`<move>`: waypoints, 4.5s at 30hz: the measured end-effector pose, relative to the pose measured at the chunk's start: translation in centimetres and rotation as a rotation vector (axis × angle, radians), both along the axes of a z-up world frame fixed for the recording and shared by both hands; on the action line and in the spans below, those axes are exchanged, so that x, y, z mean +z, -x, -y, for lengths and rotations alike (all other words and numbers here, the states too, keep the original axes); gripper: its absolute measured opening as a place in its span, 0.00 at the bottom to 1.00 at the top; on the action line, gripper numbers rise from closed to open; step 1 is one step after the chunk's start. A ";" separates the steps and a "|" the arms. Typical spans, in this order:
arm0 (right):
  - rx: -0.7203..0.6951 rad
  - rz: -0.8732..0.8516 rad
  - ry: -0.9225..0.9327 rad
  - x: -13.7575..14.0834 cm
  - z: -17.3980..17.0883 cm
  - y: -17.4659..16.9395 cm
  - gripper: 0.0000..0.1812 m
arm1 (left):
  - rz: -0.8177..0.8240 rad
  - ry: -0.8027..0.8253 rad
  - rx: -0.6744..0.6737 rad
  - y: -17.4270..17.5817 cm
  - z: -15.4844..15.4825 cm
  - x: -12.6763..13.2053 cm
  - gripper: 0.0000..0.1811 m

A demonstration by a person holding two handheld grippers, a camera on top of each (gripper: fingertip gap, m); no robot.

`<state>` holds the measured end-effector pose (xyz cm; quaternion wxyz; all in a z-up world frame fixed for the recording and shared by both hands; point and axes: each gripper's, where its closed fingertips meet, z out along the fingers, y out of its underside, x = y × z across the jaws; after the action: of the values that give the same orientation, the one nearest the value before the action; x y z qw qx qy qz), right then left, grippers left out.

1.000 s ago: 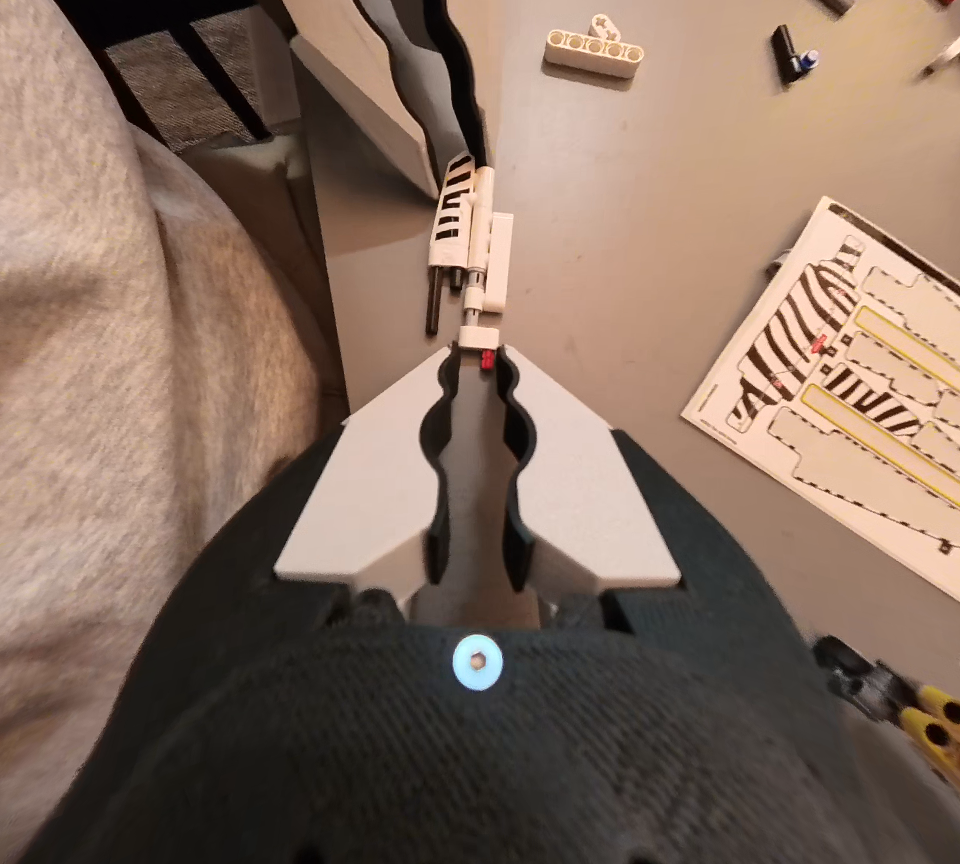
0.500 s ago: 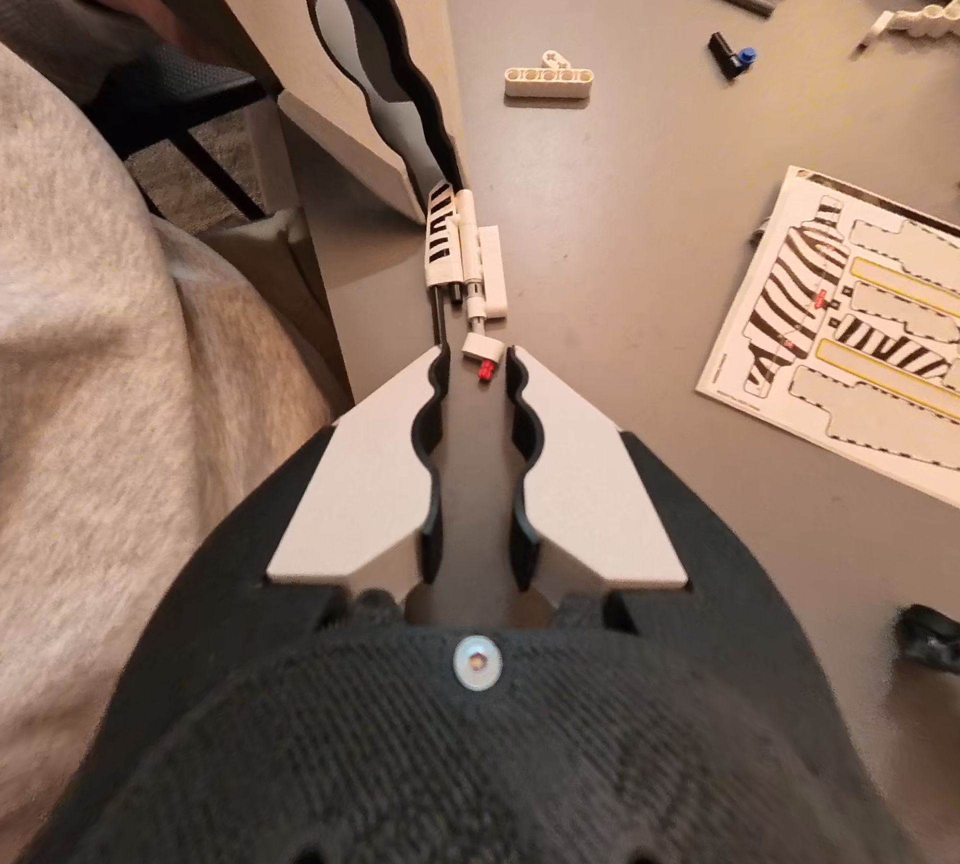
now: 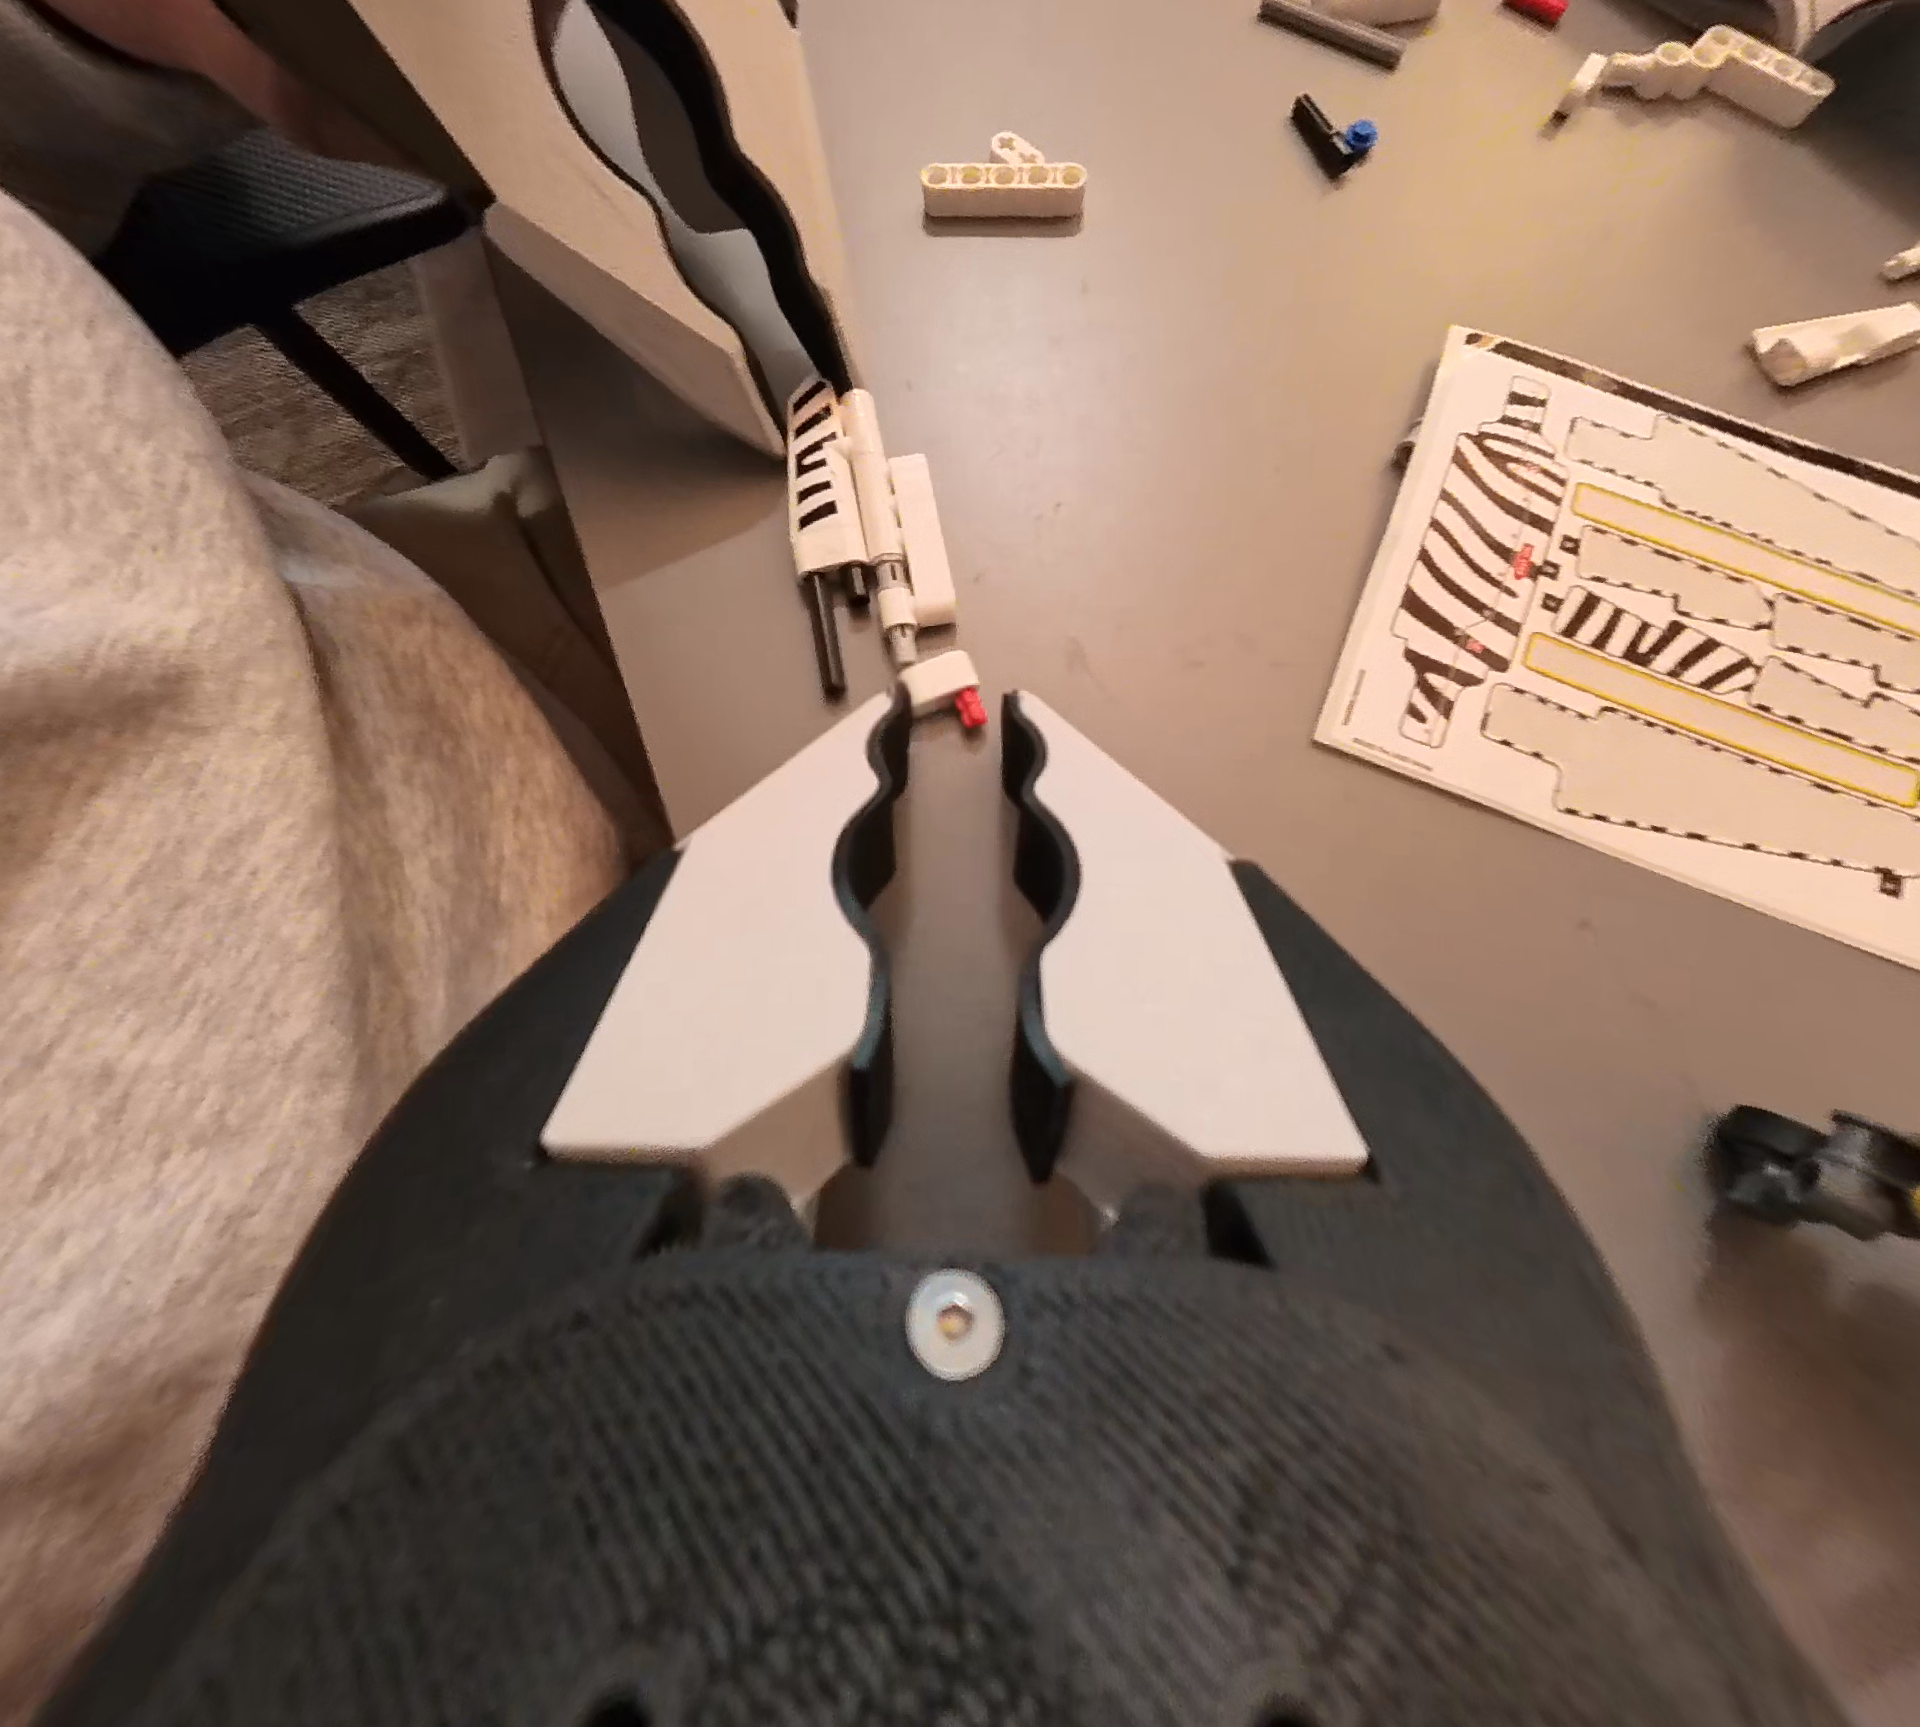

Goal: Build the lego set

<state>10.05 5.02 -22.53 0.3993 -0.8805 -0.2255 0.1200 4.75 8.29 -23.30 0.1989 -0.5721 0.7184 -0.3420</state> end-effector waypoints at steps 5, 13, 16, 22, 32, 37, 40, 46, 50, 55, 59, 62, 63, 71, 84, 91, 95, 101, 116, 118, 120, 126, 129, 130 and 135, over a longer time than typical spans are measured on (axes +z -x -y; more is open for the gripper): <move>0.056 -0.001 -0.008 -0.2 0.3 0.9 0.15 | -0.001 0.003 -0.001 0.0 0.0 0.0 0.07; 0.150 -0.009 -0.009 -0.4 -0.2 0.8 0.15 | 0.001 -0.001 -0.002 0.0 0.0 0.0 0.07; 0.184 0.010 0.002 -0.7 -0.1 0.6 0.13 | 0.000 0.002 -0.002 0.0 0.0 0.0 0.07; 0.203 0.030 -0.011 -0.7 -0.2 0.7 0.08 | 0.000 0.003 -0.003 0.0 0.0 0.0 0.07; 0.127 0.055 0.015 -0.7 -0.2 0.6 0.08 | 0.001 -0.002 -0.005 0.0 0.1 0.0 0.07; 0.109 0.068 0.023 -0.7 -0.3 0.7 0.07 | 0.001 -0.002 -0.006 0.0 0.1 0.0 0.06; 0.110 0.065 0.022 -0.7 -0.3 0.7 0.07 | 0.001 -0.003 -0.006 0.0 0.1 0.0 0.07; 0.116 0.101 0.005 -0.7 -0.4 0.6 0.07 | 0.001 -0.001 -0.006 0.0 0.1 0.0 0.06; 0.119 0.163 -0.024 -0.7 -0.5 0.6 0.07 | 0.002 -0.004 -0.007 0.0 0.1 0.0 0.06; 0.142 0.237 -0.067 -0.6 -0.5 0.6 0.07 | 0.002 -0.006 -0.007 0.0 0.1 0.0 0.06; 0.149 0.232 -0.053 -0.6 -0.4 0.6 0.07 | 0.005 -0.011 -0.004 0.0 0.1 0.0 0.06; 0.129 0.143 0.008 -0.7 -0.3 0.6 0.07 | 0.009 -0.022 0.001 -0.1 0.1 0.0 0.06; 0.117 0.107 0.032 -0.8 -0.3 0.6 0.07 | 0.011 -0.029 0.001 -0.2 0.1 0.0 0.06; 0.062 -0.131 0.138 -0.5 -0.2 0.7 0.07 | 0.014 -0.032 0.000 -0.2 0.1 0.0 0.06; 0.052 -0.207 0.210 -0.4 0.1 1.0 0.07 | 0.023 -0.054 -0.012 -0.2 0.2 0.1 0.06; 0.057 0.042 0.149 -0.7 0.0 0.8 0.07 | 0.022 -0.055 -0.020 -0.1 0.3 0.1 0.06; 0.094 0.246 0.061 -0.7 -0.2 0.6 0.07 | 0.021 -0.054 -0.023 -0.1 0.3 0.0 0.06; 0.172 0.304 -0.082 -0.3 -0.1 0.8 0.07 | 0.016 -0.035 -0.021 -0.1 0.3 0.0 0.06; 0.089 0.110 -0.047 -0.4 0.0 1.1 0.07 | 0.018 -0.038 -0.019 -0.1 0.2 0.0 0.06; 0.070 0.030 -0.041 0.0 -0.1 0.9 0.07 | 0.018 -0.040 -0.019 -0.1 0.2 0.0 0.06; 0.068 0.007 -0.046 0.3 0.0 0.9 0.07 | 0.015 -0.034 -0.030 0.0 0.4 0.0 0.06; 0.127 0.049 -0.019 -0.5 0.8 1.8 0.07 | -0.002 0.010 -0.076 0.4 1.1 -0.1 0.10; 0.140 0.041 -0.009 -0.8 1.0 2.2 0.07 | -0.002 0.012 -0.123 0.9 1.6 0.0 0.15; 0.140 0.039 -0.010 -0.7 1.1 2.2 0.07 | 0.000 0.002 -0.134 1.0 1.7 0.0 0.15; 0.156 0.035 -0.011 -0.6 1.3 2.5 0.07 | 0.038 0.001 -0.121 0.5 1.7 0.5 0.28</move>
<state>7.50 3.72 -23.13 0.3894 -0.8601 -0.3010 0.1342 4.24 6.61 -22.83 0.1910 -0.5211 0.7478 -0.3644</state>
